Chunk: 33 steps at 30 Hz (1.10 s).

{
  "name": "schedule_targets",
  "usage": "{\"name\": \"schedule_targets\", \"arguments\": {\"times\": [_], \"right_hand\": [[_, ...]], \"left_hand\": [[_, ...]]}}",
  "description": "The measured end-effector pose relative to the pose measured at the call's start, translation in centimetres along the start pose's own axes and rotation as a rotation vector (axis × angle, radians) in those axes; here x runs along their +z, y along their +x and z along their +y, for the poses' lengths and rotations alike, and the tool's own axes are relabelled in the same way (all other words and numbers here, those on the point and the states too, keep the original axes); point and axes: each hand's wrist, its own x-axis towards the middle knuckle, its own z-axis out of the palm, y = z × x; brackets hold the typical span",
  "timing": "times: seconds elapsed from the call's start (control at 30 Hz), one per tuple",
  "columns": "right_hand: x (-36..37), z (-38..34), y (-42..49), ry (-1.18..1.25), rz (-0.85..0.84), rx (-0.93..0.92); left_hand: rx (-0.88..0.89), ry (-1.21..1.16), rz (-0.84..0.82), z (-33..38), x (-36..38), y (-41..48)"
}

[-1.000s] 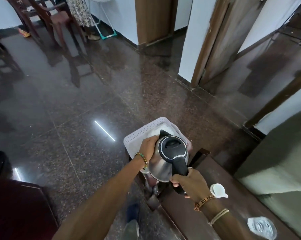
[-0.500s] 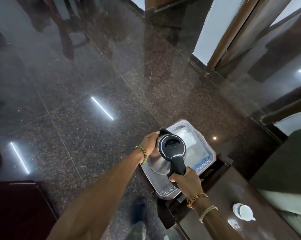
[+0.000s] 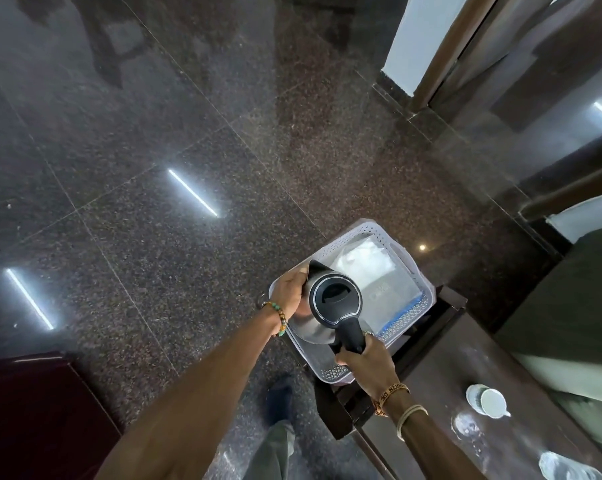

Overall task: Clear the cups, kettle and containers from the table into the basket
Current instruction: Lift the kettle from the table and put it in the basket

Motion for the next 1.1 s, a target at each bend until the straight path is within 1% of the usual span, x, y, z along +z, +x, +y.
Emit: {"name": "schedule_targets", "arguments": {"times": [0.1, 0.2, 0.33, 0.47, 0.57, 0.67, 0.73, 0.8, 0.93, 0.97, 1.03, 1.1], "right_hand": [[0.1, 0.1, 0.3, 0.016, -0.01, 0.01], [0.0, 0.4, 0.8, -0.028, -0.018, 0.01], [-0.2, 0.3, 1.4, -0.04, -0.034, 0.018], [-0.3, 0.2, 1.6, -0.052, -0.033, 0.017], [-0.4, 0.1, 1.5, -0.098, -0.023, 0.002], [-0.9, -0.4, 1.5, -0.16, -0.059, -0.012], [-1.3, -0.7, 1.4, -0.244, -0.084, -0.019], [-2.0, -1.1, 1.0, -0.36, -0.07, -0.043], [-4.0, -2.1, -1.1, -0.671, 0.079, -0.105], [-4.7, -2.3, -1.8, -0.7, 0.156, -0.145], [-6.1, -2.9, -3.2, -0.706, 0.353, -0.282], [-8.1, -3.3, -4.7, -0.743, 0.506, -0.426]], "left_hand": [[-0.011, -0.049, 0.023, -0.4, -0.1, 0.1], [0.004, -0.073, -0.027, -0.3, -0.3, 0.2], [-0.034, -0.078, -0.088, 0.4, -0.6, 0.3], [-0.041, -0.091, -0.105, 0.6, -0.6, 0.3], [-0.036, -0.085, -0.057, 0.5, -0.5, 0.3], [-0.05, -0.08, 0.002, 0.8, -0.3, 0.0], [-0.021, -0.012, 0.06, 0.8, -0.4, -0.1], [0.029, 0.108, 0.121, 0.8, -0.7, -0.2], [0.168, 0.321, 0.222, 1.9, -1.6, -1.4], [0.196, 0.347, 0.246, 2.6, -1.6, -1.8], [0.258, 0.375, 0.267, 4.2, -1.5, -2.7], [0.383, 0.439, 0.251, 6.2, -1.0, -3.7]]}}
